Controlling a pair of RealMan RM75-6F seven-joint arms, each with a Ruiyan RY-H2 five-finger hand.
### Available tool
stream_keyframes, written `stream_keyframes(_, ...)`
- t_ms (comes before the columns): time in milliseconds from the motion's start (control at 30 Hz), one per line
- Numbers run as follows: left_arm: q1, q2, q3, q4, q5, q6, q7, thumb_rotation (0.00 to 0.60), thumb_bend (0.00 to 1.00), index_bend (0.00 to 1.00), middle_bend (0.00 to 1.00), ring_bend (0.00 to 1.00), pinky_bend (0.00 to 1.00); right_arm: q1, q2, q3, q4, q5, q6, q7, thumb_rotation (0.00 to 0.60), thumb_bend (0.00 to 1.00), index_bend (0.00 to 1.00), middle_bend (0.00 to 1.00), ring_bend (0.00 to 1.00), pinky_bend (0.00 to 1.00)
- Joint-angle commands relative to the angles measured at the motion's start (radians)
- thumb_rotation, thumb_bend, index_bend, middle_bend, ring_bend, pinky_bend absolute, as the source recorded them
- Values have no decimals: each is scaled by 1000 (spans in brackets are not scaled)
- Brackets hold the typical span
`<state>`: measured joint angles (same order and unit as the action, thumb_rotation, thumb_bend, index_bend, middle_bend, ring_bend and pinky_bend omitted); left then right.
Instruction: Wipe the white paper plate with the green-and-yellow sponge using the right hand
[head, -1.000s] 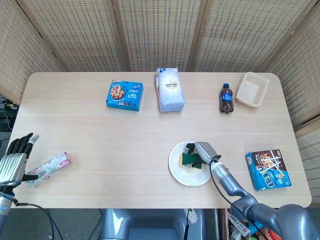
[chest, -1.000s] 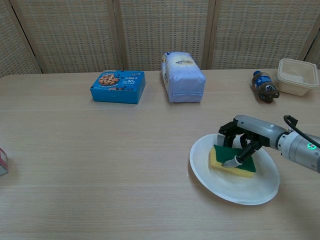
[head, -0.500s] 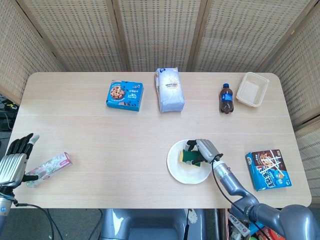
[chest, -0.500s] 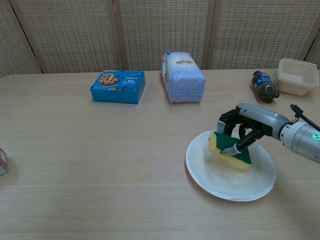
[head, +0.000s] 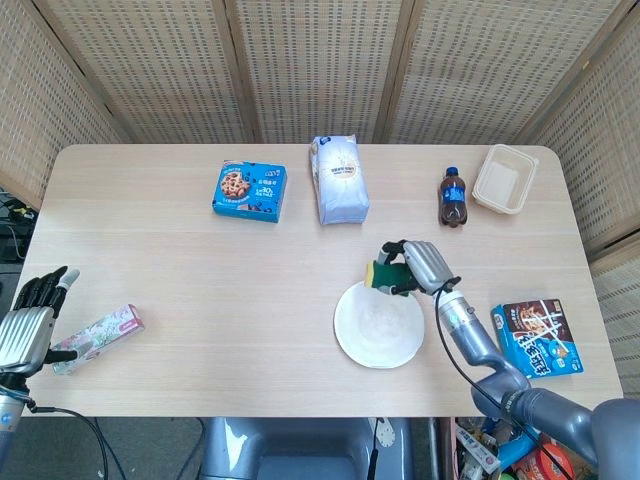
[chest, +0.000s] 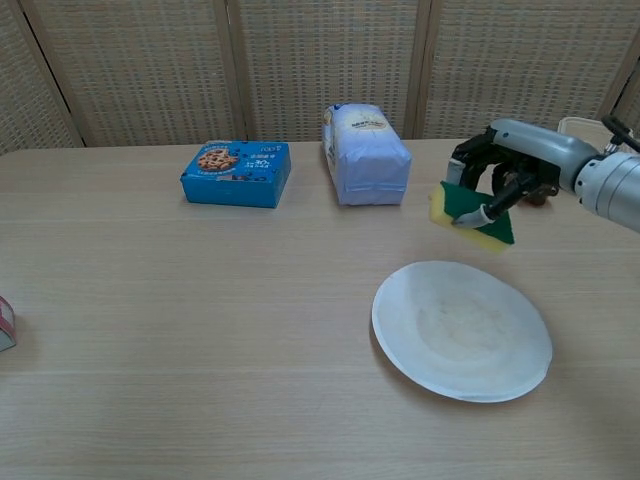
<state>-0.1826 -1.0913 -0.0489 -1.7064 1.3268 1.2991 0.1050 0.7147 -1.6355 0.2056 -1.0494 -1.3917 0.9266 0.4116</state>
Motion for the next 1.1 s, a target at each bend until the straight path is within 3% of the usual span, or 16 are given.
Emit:
stream_keyframes(33,0,1,0,0,-2,-2,-2,600,0,0,0,0,0,34,-10,-5,101,60,-100,-130,600,452,591,562,419,225)
stream_keyframes(133,0,1,-2,2,-5,-2,-3,600,0,0,0,0,0,47,-22,-26,156,87,-175,-198,600,445,588,492,358,205)
stream_keyframes(267,-3,0,-4,6,-13,-8,-3,600,0,0,0,0,0,62,-37,-51,211,100,-233,-290,600,349,486,297,217,165)
stream_keyframes(367,-5,-1,-5,6,-18,-14,-2,600,0,0,0,0,0,69,-55,-45,233,124,-247,-338,600,315,449,264,198,157)
stream_keyframes(433,-6,-1,-6,5,-19,-13,0,600,0,0,0,0,0,72,-64,-35,235,147,-258,-357,600,234,354,166,125,118)
stream_keyframes(500,-5,0,-6,4,-20,-13,-2,600,0,0,0,0,0,74,-63,-33,226,162,-275,-375,600,117,139,25,17,36)
stream_keyframes(533,-5,1,-6,4,-20,-13,-3,600,0,0,0,0,0,75,-59,-31,217,171,-285,-380,600,92,78,3,1,17)
stream_keyframes(600,-4,3,-6,3,-20,-12,-5,600,0,0,0,0,0,73,-42,-12,173,200,-301,-366,600,61,3,0,0,0)
stream_keyframes(733,-2,8,-4,0,-14,-10,-15,600,0,0,0,0,0,51,13,22,60,208,-245,-334,600,20,0,0,0,0)
stream_keyframes(833,0,13,-2,-2,-4,-5,-24,600,0,0,0,0,0,10,101,31,-86,181,-158,-322,600,0,0,0,0,0)
stream_keyframes(933,3,17,3,-5,11,-1,-32,600,0,0,0,0,0,-47,212,21,-250,152,-73,-335,600,0,0,0,0,0)
stream_keyframes(1100,9,13,12,-3,37,16,-30,600,0,0,0,0,0,-154,324,-19,-416,83,87,-335,600,0,0,0,0,0)
